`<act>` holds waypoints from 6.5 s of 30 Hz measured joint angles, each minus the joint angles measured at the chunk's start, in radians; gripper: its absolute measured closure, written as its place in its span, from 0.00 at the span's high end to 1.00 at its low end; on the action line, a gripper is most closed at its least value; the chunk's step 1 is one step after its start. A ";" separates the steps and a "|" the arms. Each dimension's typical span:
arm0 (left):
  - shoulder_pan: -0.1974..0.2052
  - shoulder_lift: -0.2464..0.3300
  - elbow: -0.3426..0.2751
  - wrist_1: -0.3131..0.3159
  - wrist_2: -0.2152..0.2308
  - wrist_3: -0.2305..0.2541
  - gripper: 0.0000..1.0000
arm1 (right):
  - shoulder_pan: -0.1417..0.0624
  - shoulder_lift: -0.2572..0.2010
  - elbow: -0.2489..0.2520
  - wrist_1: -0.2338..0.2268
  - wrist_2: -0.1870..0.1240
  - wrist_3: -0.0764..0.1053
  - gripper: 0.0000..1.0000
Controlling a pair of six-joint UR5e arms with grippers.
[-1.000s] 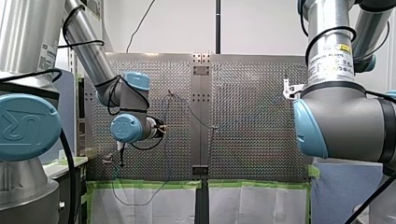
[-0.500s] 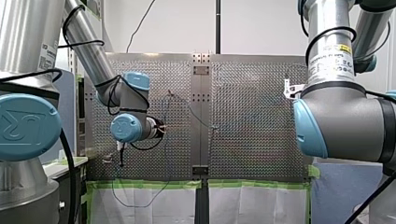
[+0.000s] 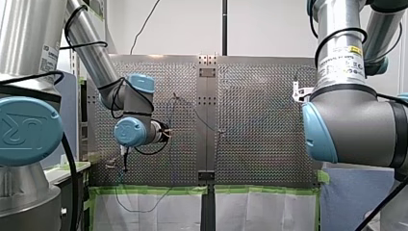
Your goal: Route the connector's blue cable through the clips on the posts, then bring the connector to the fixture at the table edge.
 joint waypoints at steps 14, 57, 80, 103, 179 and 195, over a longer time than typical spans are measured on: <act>0.000 0.000 0.001 -0.001 0.000 0.000 1.00 | 0.000 0.003 0.001 -0.004 0.003 -0.005 0.00; -0.001 0.000 0.009 -0.021 0.000 0.000 1.00 | 0.007 0.004 0.001 -0.007 0.029 -0.009 0.93; -0.001 0.000 0.010 -0.021 0.000 0.000 1.00 | 0.009 0.004 0.000 -0.012 0.038 -0.012 1.00; -0.002 0.000 0.010 -0.022 0.000 0.000 1.00 | 0.009 0.004 0.000 -0.010 0.105 -0.008 1.00; -0.003 0.003 0.022 0.004 0.004 -0.021 1.00 | 0.315 -0.187 0.304 -0.069 0.684 -0.102 1.00; -0.003 0.003 0.064 -0.008 -0.096 -0.023 1.00 | 0.444 -0.152 0.305 -0.053 0.627 -0.081 1.00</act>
